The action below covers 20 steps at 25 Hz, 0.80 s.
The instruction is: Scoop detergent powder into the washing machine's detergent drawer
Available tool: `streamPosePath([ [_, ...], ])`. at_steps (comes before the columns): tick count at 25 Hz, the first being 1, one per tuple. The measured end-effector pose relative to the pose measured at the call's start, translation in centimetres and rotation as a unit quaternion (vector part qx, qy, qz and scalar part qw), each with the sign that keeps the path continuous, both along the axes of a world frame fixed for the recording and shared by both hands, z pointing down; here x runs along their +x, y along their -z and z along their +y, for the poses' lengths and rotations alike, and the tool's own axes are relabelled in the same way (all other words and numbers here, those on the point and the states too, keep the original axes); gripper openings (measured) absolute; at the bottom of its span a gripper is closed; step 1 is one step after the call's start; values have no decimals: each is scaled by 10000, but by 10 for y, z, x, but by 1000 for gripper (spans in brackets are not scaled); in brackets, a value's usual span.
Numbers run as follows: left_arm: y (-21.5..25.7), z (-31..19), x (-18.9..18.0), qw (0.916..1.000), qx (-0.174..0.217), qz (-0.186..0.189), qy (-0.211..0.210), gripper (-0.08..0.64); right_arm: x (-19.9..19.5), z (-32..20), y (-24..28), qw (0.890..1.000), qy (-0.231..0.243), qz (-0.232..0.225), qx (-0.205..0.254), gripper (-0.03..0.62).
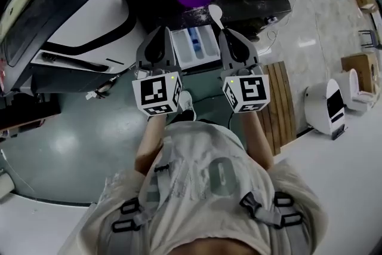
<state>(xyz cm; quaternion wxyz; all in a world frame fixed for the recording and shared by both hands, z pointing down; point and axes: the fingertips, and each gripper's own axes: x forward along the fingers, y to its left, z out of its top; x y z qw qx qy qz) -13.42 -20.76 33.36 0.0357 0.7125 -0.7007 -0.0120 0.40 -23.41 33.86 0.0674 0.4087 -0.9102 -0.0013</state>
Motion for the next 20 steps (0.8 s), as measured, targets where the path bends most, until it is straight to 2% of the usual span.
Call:
streamPosePath([
  [5, -4, 0, -13, 9997, -135, -26, 203, 20, -19, -3, -2, 9996, 240, -109, -108, 8],
  [12, 5, 13, -13, 9985, -128, -210, 479, 20, -25, -4, -2, 9985, 462, -270, -59, 8],
  [20, 9, 20, 8, 9968, -120, -140, 777, 20, -3, -8, 4, 9975, 638, -290, -59, 8],
])
